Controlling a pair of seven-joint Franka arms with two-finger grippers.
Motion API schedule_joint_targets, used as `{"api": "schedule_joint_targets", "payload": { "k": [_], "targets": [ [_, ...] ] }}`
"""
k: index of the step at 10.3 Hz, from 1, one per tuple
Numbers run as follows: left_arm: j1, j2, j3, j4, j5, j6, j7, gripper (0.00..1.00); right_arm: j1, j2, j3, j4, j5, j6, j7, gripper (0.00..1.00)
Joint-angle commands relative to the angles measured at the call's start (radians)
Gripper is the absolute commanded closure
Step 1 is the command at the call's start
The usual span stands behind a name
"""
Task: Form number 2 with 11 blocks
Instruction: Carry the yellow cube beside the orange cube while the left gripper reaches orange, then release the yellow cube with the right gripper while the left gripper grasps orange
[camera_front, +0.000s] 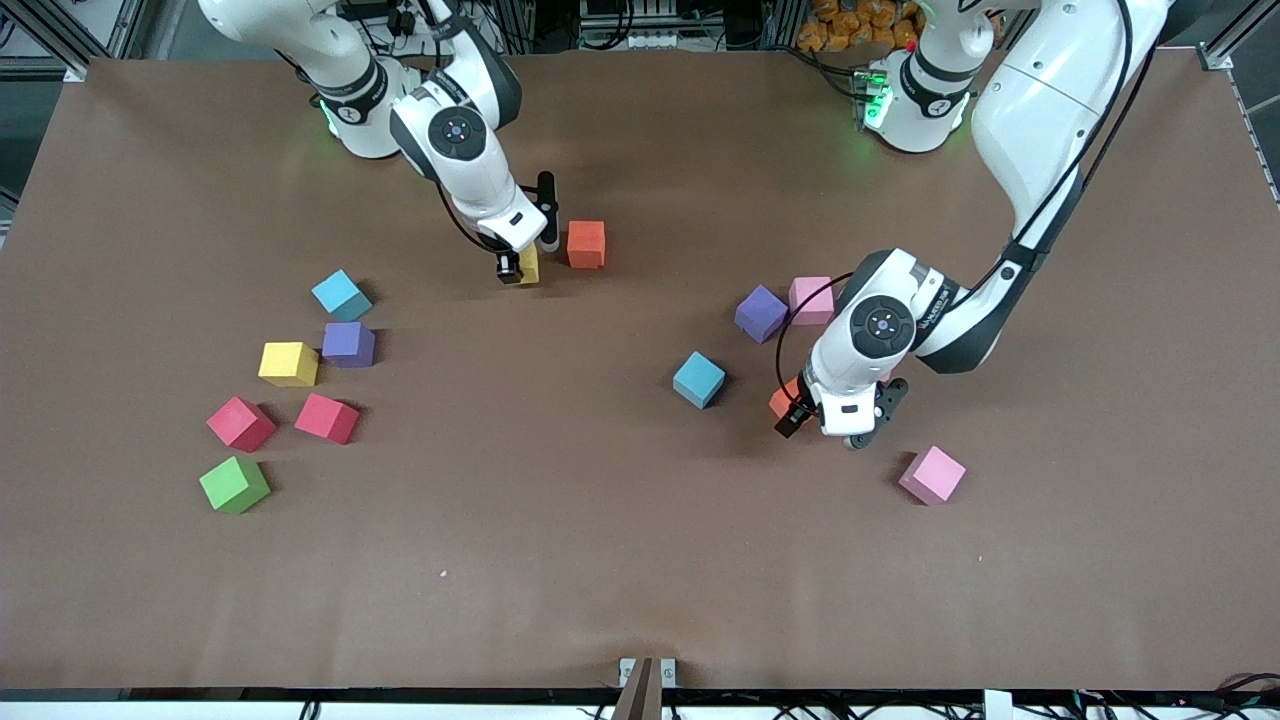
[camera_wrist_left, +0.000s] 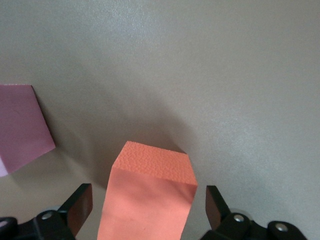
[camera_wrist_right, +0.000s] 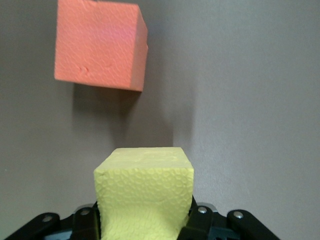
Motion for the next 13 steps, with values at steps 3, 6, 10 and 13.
{"api": "schedule_joint_targets", "payload": {
  "k": [3, 6, 10, 13],
  "targets": [
    [-0.008, 0.025, -0.004, -0.006, 0.06, 0.013, -0.01, 0.0, 0.099, -0.016, -0.003, -0.022, 0.01, 0.007, 0.119, 0.59],
    [-0.001, 0.025, -0.005, 0.001, 0.062, 0.009, -0.013, 0.66, 0.041, 0.025, 0.043, -0.022, 0.01, 0.051, 0.119, 0.6],
    [0.009, -0.027, -0.007, 0.002, 0.048, -0.048, -0.098, 0.8, 0.027, 0.072, 0.063, -0.024, 0.01, 0.112, 0.12, 0.61],
    [0.006, -0.079, -0.019, 0.003, 0.045, -0.08, -0.239, 0.8, 0.018, 0.076, 0.08, -0.027, 0.012, 0.119, 0.12, 0.61]
  ]
}}
